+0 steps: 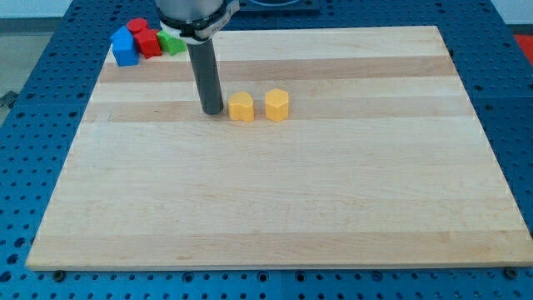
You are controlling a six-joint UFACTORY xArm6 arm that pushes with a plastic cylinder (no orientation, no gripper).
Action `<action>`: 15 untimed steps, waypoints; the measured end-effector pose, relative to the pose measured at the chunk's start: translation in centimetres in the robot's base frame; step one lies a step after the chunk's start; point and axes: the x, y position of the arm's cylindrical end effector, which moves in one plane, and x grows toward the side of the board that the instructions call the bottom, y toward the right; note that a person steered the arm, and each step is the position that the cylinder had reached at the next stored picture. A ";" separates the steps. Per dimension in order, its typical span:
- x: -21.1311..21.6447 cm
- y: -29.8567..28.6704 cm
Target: Place the yellow heart below the group of blocks
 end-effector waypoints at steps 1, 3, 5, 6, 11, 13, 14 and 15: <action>3.1 1.3; 2.4 8.6; -2.9 2.8; -4.4 -2.9; -0.9 -7.2; -1.1 -7.7; 2.1 -6.7; 4.4 -7.9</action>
